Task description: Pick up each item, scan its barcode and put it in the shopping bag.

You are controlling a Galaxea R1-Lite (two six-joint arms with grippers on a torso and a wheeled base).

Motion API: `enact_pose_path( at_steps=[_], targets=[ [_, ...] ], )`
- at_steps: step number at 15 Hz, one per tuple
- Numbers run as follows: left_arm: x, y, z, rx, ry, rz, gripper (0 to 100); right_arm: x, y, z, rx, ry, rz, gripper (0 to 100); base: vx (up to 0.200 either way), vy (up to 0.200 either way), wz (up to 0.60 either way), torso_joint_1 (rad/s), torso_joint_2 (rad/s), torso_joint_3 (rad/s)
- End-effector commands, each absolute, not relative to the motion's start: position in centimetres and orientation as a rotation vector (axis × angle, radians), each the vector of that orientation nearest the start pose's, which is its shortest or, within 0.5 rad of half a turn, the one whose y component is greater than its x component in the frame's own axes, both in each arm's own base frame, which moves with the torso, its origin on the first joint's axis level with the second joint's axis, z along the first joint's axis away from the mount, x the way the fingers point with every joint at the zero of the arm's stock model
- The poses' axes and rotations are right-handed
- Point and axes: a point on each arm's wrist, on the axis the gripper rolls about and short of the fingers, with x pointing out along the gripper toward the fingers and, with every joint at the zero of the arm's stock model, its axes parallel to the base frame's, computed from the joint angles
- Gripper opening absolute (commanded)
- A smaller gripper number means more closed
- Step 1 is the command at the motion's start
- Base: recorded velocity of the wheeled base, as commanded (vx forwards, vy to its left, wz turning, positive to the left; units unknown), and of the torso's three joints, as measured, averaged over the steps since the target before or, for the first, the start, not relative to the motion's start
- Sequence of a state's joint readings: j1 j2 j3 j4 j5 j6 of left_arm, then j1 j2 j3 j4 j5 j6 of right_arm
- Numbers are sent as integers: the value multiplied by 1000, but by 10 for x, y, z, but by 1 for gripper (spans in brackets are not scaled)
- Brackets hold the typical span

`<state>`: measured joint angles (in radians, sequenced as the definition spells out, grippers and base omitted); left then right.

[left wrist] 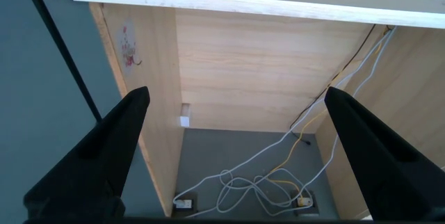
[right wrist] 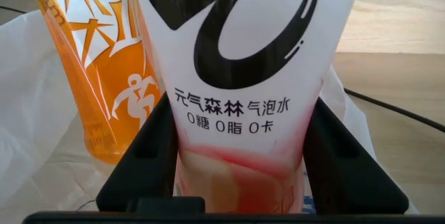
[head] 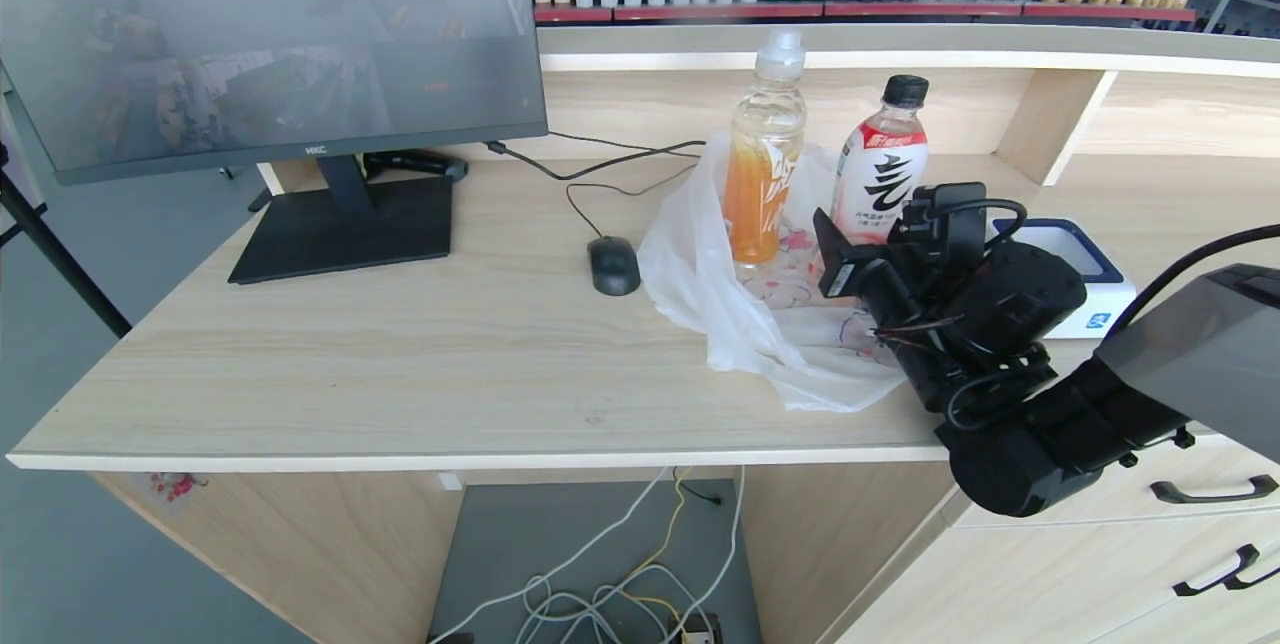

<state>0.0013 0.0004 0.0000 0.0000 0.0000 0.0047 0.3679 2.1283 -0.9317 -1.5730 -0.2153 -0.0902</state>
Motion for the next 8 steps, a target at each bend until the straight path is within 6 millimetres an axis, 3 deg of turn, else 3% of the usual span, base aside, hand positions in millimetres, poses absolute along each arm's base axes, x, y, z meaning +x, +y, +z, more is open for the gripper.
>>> enact_pose_path(
  at_steps=[1, 8],
  targets=[
    [-23, 0, 75, 5, 0, 2, 100, 363, 136, 153, 17, -353, 136, 0, 0, 0, 0, 0, 0, 0],
    [-23, 0, 75, 5, 0, 2, 100, 362, 136, 154, 21, -354, 137, 0, 0, 0, 0, 0, 0, 0]
  ],
)
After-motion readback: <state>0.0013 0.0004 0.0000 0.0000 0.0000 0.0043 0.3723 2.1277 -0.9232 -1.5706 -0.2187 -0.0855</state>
